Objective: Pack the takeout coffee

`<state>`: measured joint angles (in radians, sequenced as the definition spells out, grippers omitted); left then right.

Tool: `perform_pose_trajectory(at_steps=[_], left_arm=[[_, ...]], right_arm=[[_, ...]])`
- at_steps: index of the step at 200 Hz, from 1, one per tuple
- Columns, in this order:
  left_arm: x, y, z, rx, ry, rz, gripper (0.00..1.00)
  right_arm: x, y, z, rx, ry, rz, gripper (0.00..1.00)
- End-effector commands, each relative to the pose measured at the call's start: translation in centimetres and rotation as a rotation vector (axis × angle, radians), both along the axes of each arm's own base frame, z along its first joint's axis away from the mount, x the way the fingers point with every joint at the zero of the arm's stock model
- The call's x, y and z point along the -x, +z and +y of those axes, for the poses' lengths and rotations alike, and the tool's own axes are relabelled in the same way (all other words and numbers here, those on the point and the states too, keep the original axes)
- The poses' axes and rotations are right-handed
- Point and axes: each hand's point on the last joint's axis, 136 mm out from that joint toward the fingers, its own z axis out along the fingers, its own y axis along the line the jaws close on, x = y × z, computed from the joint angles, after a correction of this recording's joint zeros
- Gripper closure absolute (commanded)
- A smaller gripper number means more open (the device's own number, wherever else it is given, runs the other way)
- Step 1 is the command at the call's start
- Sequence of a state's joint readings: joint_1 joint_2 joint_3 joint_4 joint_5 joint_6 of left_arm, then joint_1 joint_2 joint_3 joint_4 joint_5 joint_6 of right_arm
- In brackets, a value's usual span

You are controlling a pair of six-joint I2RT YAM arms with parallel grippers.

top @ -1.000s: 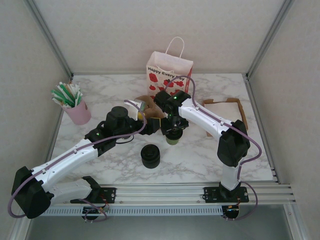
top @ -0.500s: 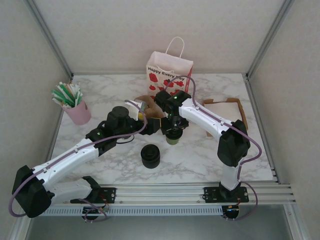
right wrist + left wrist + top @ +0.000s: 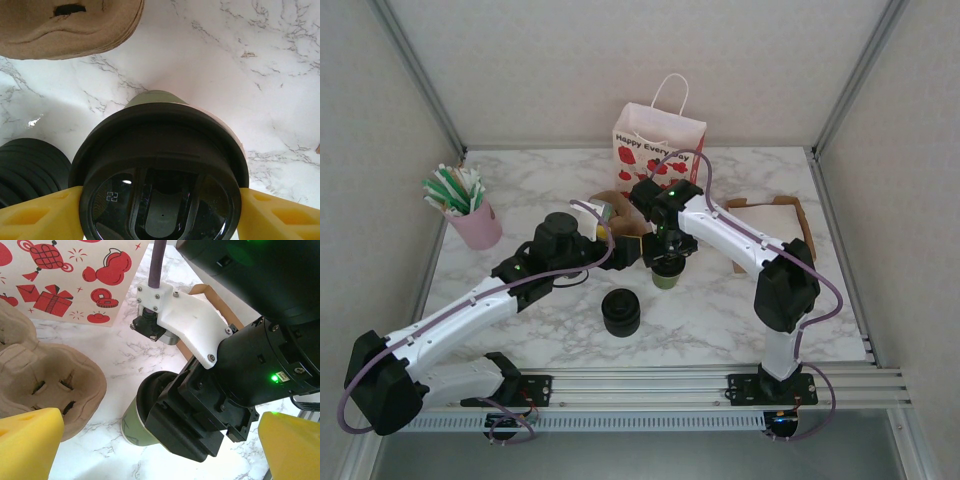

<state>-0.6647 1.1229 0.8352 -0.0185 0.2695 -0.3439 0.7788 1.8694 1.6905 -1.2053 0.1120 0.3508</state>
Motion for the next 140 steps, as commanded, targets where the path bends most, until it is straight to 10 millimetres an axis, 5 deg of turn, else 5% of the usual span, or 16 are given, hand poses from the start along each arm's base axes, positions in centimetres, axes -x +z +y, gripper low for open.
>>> perform_pose_trajectory(at_steps=[1, 140], left_arm=[[-0.2, 0.4, -0.2, 0.026, -0.008, -0.010, 0.00], [-0.4, 0.0, -0.3, 0.031, -0.007, 0.002, 0.00]], right_arm=[[-0.7, -0.3, -0.3, 0.029, 0.003, 0.000, 0.27], [-0.3, 1.0, -0.8, 0.016, -0.010, -0.018, 0.27]])
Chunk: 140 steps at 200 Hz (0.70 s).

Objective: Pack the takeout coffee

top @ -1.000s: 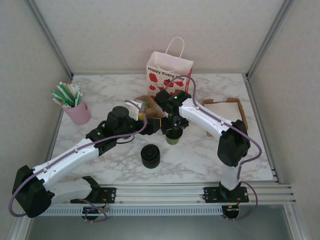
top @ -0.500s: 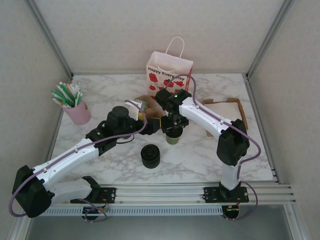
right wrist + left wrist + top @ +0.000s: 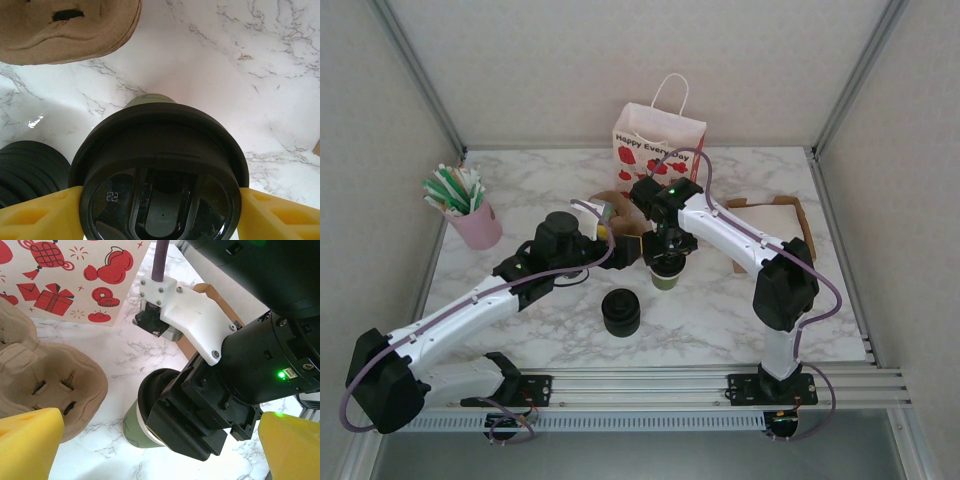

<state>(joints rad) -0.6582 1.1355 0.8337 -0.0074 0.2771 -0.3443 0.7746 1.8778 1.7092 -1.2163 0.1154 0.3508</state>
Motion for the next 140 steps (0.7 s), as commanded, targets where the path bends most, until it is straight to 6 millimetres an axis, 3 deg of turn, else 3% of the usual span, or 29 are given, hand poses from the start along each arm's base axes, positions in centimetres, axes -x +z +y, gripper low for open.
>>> perform_pose_trajectory(at_steps=[1, 82, 140], left_arm=[[-0.2, 0.3, -0.2, 0.031, -0.006, -0.002, 0.00], [-0.2, 0.1, -0.2, 0.034, -0.006, 0.003, 0.00], [-0.2, -0.2, -0.3, 0.034, -0.007, 0.012, 0.01]], right_arm=[[0.0, 0.8, -0.8, 0.012, -0.005, -0.017, 0.27], [0.6, -1.0, -0.5, 0.003, -0.008, 0.024, 0.27], [0.8, -1.1, -0.1, -0.020, -0.001, 0.032, 0.27]])
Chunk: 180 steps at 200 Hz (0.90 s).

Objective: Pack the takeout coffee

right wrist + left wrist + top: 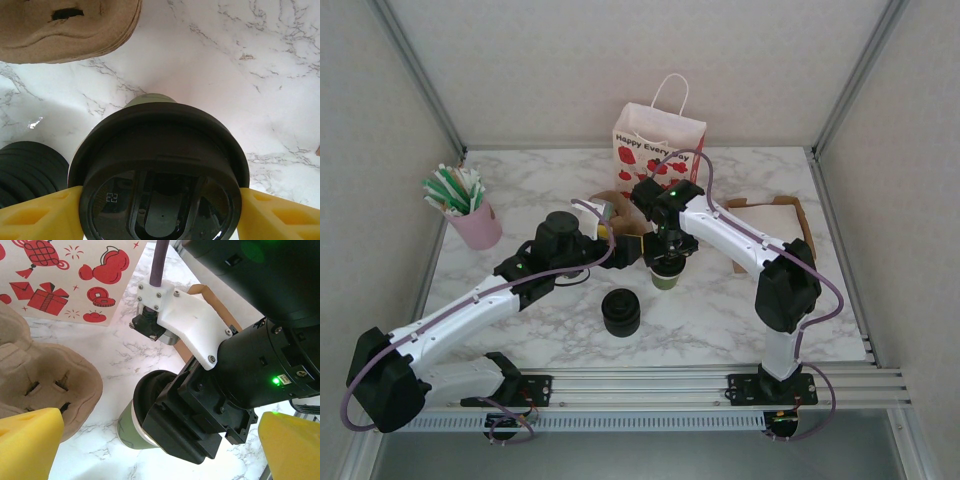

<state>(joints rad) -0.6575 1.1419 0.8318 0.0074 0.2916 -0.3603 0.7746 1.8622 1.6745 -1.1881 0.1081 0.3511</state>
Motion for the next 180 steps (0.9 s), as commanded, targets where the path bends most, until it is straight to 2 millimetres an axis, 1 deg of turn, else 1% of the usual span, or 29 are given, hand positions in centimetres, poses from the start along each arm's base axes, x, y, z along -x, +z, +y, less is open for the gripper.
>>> perform_pose_trajectory(at_steps=[1, 14, 40, 60, 71, 107, 132, 150, 159, 180], left_arm=[[-0.2, -0.2, 0.0, 0.016, 0.000, 0.004, 0.01], [-0.2, -0.5, -0.2, 0.022, -0.006, 0.020, 0.06], [-0.2, -1.7, -0.5, 0.037, -0.012, 0.078, 0.22], [-0.3, -2.6, -0.4, 0.062, 0.000, 0.118, 0.36], [-0.3, -3.0, -0.4, 0.079, 0.002, 0.135, 0.42], [-0.2, -3.4, -0.3, 0.091, 0.007, 0.152, 0.49], [-0.2, -3.8, -0.4, 0.087, 0.008, 0.167, 0.57], [-0.3, -4.1, -0.4, 0.087, 0.008, 0.177, 0.58], [-0.3, -4.4, -0.5, 0.085, 0.009, 0.184, 0.61], [-0.3, -4.9, -0.7, 0.086, 0.006, 0.205, 0.63]], right_arm=[[0.6, -0.7, -0.1, -0.010, -0.002, 0.034, 0.27], [0.6, -0.9, -0.1, -0.008, -0.002, 0.035, 0.27], [0.8, -1.0, -0.1, -0.011, 0.000, 0.037, 0.27], [0.8, -0.9, -0.1, -0.018, -0.001, 0.035, 0.27], [0.8, -0.9, 0.0, -0.023, 0.001, 0.038, 0.27], [0.9, -1.2, 0.3, -0.034, 0.005, 0.048, 0.27], [1.1, -1.4, 0.1, -0.027, 0.003, 0.049, 0.27], [1.2, -1.7, 0.0, -0.027, 0.001, 0.052, 0.27], [1.2, -1.8, 0.0, -0.025, 0.000, 0.054, 0.27], [1.2, -1.8, -0.1, -0.023, -0.001, 0.053, 0.27]])
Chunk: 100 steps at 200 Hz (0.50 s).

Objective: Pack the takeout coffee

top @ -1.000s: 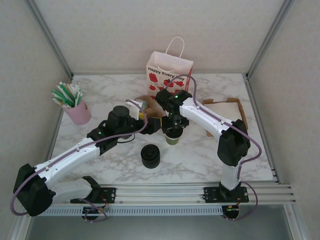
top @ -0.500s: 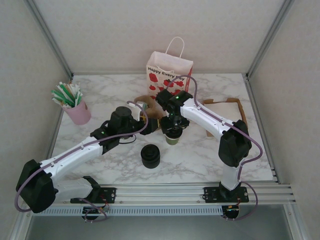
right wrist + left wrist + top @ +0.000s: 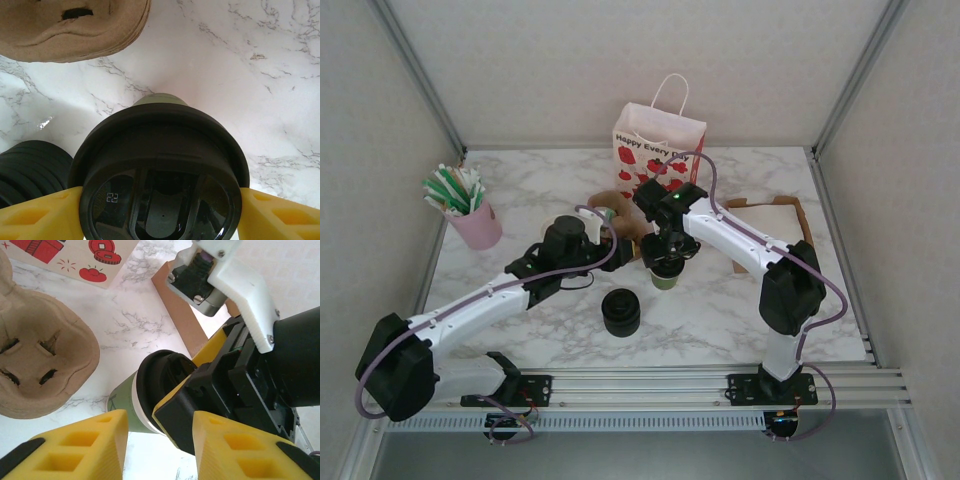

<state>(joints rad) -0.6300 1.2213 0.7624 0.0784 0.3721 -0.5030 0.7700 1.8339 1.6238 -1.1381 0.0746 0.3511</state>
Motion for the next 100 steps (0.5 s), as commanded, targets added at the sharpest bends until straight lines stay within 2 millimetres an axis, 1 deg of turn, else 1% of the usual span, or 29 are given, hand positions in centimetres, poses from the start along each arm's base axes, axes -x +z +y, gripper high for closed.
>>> perform_pose_trajectory(at_steps=[1, 15, 35, 74, 100], left_arm=[[-0.1, -0.4, -0.2, 0.024, -0.005, 0.024, 0.63], [-0.1, -1.0, -0.4, 0.025, -0.011, 0.048, 0.65], [0.2, -2.0, -0.9, 0.030, -0.028, 0.097, 0.72], [0.6, -4.2, -1.5, 0.039, -0.039, 0.179, 0.79], [0.7, -5.6, -2.1, 0.050, -0.051, 0.223, 0.81]], right_arm=[[1.0, -1.5, -0.4, 0.019, 0.001, 0.050, 0.27], [0.9, -1.5, -0.4, 0.018, -0.001, 0.046, 0.27], [0.9, -1.6, -0.4, 0.016, -0.001, 0.049, 0.27], [0.9, -1.8, -0.3, -0.004, -0.003, 0.053, 0.27], [1.0, -1.8, -0.6, -0.012, -0.016, 0.048, 0.27]])
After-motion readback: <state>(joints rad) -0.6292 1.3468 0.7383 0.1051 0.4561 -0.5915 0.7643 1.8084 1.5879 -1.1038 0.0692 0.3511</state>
